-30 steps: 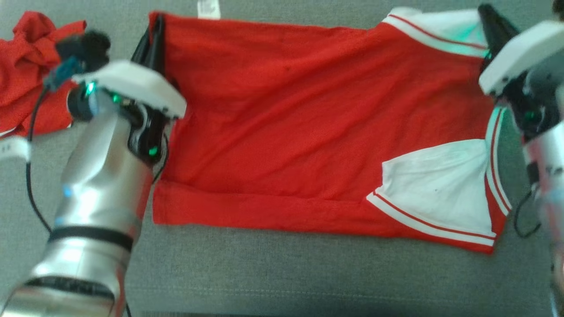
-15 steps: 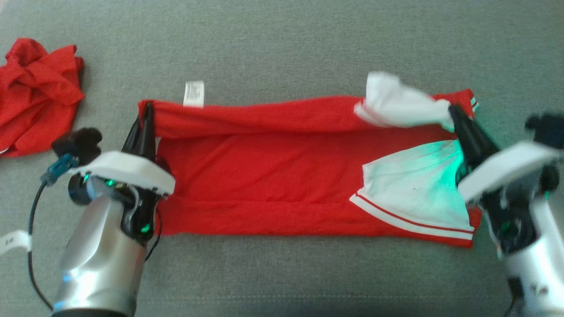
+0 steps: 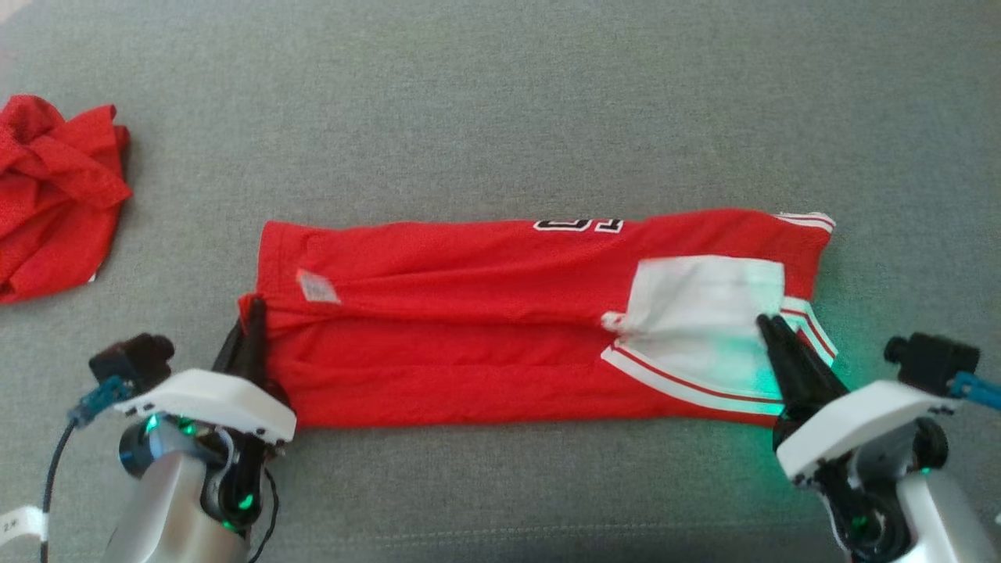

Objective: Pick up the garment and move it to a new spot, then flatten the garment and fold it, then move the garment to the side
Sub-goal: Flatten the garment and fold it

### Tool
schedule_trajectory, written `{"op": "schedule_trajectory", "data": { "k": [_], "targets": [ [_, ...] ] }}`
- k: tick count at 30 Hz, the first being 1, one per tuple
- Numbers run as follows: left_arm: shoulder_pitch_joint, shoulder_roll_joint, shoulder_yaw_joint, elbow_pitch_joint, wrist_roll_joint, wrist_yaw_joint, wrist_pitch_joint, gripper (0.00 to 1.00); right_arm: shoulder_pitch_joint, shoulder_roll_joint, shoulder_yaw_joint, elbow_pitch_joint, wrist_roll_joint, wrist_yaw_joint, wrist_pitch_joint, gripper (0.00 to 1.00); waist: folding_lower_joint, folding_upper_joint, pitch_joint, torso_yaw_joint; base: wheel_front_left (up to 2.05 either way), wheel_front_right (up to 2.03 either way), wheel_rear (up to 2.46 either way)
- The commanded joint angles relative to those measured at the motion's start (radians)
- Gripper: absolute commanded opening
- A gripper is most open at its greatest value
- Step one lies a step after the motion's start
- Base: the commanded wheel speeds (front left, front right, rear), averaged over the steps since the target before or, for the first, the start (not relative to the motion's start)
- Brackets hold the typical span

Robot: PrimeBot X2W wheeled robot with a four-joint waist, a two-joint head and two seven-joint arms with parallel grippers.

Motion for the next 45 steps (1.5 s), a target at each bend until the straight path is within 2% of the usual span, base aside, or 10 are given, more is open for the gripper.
{"op": "schedule_trajectory", "data": {
  "k": [1,8,15,17,24,32,45],
  "targets": [
    [-0.005,0.028,0.038,-0.033,-0.003,0.015,-0.002,1.00,0.008,-0.002,0.017,-0.035,-0.021,-0.001,-0.003,1.00,0.0000,-0.0001,-0.005,0.002,0.00,0.00,0.00],
    [0.054,0.045,0.026,-0.091,0.065,0.068,-0.056,1.00,0.041,0.012,-0.009,-0.096,-0.150,-0.001,-0.101,1.00,0.0000,-0.0001,-0.036,-0.002,0.00,0.00,0.00],
    [0.133,0.034,0.041,-0.306,0.203,0.136,-0.088,1.00,0.027,0.037,-0.048,-0.204,-0.321,-0.001,-0.226,1.00,0.0000,-0.0001,-0.071,-0.001,0.00,0.00,0.00],
    [0.155,0.020,0.053,-0.388,0.247,0.147,-0.089,1.00,0.024,0.043,-0.054,-0.225,-0.357,-0.001,-0.241,1.00,0.0000,-0.0001,-0.081,0.002,0.00,0.00,0.00],
    [0.227,-0.008,0.061,-0.537,0.344,0.158,-0.089,1.00,0.040,0.057,-0.053,-0.263,-0.433,-0.001,-0.250,1.00,0.0000,-0.0001,-0.116,0.006,0.00,0.00,0.00],
    [0.306,-0.004,0.038,-0.568,0.397,0.177,-0.088,1.00,0.079,0.074,-0.046,-0.273,-0.473,-0.001,-0.237,1.00,0.0000,-0.0001,-0.150,0.002,0.00,0.00,0.00],
    [0.308,0.002,0.021,-0.572,0.404,0.194,-0.074,1.00,0.099,0.087,-0.057,-0.279,-0.501,-0.001,-0.227,1.00,0.0000,-0.0001,-0.154,0.005,0.00,0.00,0.00]
  ]
}}
